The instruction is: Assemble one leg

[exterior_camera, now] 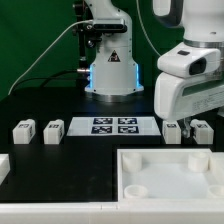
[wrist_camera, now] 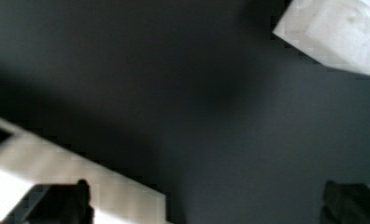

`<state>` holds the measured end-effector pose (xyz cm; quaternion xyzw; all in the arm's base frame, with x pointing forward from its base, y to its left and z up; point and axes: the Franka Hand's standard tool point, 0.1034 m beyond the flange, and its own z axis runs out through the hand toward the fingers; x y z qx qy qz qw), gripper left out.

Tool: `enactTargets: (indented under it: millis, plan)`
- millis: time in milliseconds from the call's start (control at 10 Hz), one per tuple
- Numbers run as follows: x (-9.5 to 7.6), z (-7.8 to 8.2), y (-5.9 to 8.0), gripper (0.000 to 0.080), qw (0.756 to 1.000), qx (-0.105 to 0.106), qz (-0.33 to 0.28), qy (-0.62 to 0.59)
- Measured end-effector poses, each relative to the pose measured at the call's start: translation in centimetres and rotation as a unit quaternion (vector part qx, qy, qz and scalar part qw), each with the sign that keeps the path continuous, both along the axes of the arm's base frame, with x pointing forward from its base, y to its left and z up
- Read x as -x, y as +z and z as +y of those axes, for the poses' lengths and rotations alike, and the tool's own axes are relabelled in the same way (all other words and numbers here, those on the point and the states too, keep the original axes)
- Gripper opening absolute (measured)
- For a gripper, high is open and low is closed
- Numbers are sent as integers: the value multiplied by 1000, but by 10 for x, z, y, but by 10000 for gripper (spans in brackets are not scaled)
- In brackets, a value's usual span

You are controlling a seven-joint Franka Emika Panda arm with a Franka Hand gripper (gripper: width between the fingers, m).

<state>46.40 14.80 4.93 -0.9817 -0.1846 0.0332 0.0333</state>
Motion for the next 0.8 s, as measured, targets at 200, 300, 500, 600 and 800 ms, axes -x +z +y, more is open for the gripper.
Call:
enactTargets:
  millis: [200, 300, 500, 600, 800]
  plan:
    - [1, 2, 0, 649, 998, 2, 5, -67]
    - [3, 6, 0, 649, 991, 3, 12, -131]
    - [13, 16, -2, 649, 987, -1, 24, -162]
    - [13, 14, -2, 649, 987, 2, 31, -158]
    - [16, 13, -2, 649, 986, 11, 56, -156]
